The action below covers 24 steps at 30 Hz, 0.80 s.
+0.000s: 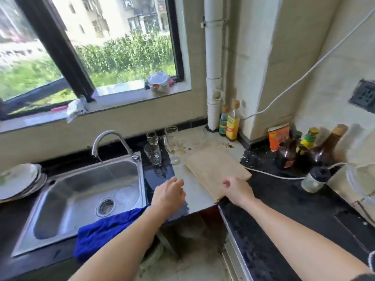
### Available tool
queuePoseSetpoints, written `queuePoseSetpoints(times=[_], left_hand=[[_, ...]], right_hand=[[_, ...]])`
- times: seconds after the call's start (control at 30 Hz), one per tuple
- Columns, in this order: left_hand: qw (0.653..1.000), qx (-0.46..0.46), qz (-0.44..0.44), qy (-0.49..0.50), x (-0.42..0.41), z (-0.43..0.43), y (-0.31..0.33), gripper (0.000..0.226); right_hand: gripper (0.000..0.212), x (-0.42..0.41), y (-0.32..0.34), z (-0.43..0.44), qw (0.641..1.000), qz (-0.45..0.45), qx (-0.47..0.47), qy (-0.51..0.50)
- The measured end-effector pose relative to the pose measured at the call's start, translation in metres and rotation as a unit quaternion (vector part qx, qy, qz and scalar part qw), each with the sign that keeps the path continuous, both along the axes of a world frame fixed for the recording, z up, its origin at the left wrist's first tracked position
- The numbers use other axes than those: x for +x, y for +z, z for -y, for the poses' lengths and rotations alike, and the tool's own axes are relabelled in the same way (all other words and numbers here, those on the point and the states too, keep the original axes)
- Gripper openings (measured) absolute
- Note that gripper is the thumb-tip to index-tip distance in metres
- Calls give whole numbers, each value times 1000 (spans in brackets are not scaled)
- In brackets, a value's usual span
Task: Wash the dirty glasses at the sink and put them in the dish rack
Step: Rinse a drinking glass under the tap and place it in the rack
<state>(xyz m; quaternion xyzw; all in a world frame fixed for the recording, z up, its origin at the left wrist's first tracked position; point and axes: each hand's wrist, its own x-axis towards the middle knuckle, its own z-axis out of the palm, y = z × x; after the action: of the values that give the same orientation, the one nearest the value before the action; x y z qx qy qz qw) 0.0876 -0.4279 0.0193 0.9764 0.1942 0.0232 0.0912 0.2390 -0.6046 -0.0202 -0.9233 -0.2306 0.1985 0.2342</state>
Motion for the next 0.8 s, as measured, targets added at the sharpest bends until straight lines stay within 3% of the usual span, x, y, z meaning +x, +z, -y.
queuePoseSetpoints(times=[0.2,0.33,0.67,0.8], left_hand=[[991,-27,-8,129,-25,-75,-14,19],[985,-37,-17,167,-32,-120,-27,23],[985,-67,-52,148,-12,-242,-63,25],[985,-84,-70,130,-3,-277,-77,27]], right_hand=[[35,19,-3,-121,996,-20,-3,86],[52,34,-7,-193,996,-30,16,80],[90,82,-29,-319,999,-3,-4,-37],[81,88,-37,-335,999,-11,-3,-43]])
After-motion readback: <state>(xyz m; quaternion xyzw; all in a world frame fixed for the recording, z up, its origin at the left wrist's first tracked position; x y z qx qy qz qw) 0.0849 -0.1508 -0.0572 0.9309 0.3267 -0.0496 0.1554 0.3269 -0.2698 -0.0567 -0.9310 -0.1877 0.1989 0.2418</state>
